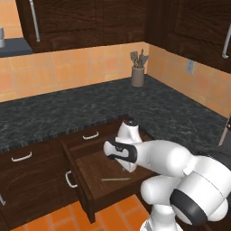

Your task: Take a straw from the drawer in front and place it inside the glass cup on the dining counter.

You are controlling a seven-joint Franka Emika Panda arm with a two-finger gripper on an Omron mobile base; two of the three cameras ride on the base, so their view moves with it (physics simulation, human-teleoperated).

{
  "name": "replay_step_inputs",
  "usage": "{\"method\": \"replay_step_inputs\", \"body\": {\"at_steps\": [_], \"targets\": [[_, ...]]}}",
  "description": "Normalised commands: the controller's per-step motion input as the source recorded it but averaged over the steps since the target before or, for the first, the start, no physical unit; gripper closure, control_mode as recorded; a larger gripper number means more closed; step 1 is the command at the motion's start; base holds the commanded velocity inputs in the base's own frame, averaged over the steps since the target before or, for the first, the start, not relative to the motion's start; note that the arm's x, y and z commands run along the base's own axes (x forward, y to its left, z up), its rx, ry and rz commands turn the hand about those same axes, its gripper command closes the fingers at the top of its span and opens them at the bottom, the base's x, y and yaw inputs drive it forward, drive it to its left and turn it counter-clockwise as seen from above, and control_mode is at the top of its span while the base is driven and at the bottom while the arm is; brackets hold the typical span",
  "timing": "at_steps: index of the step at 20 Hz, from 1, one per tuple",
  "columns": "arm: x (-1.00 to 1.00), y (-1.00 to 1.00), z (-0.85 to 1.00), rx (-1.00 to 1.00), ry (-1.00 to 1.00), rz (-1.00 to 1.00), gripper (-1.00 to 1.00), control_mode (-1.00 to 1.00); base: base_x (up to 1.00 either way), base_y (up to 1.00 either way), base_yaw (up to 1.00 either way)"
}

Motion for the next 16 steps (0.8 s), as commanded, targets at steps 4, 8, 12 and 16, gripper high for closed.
{"method": "replay_step_inputs", "body": {"at_steps": [4,8,12,16], "targets": [[-0.02,0.01,0.15,-0.24,-0.02,0.52,-1.0,-1.0,0.0,0.0,0.0],[-0.01,0.01,0.0,-0.16,0.0,0.62,-1.0,-1.0,0.0,0.0,0.0],[0.0,-0.01,-0.01,-0.08,0.0,0.7,-1.0,-1.0,0.0,0.0,0.0],[-0.16,-0.02,-0.18,-0.01,0.0,0.7,-1.0,-1.0,0.0,0.0,0.0]]}}
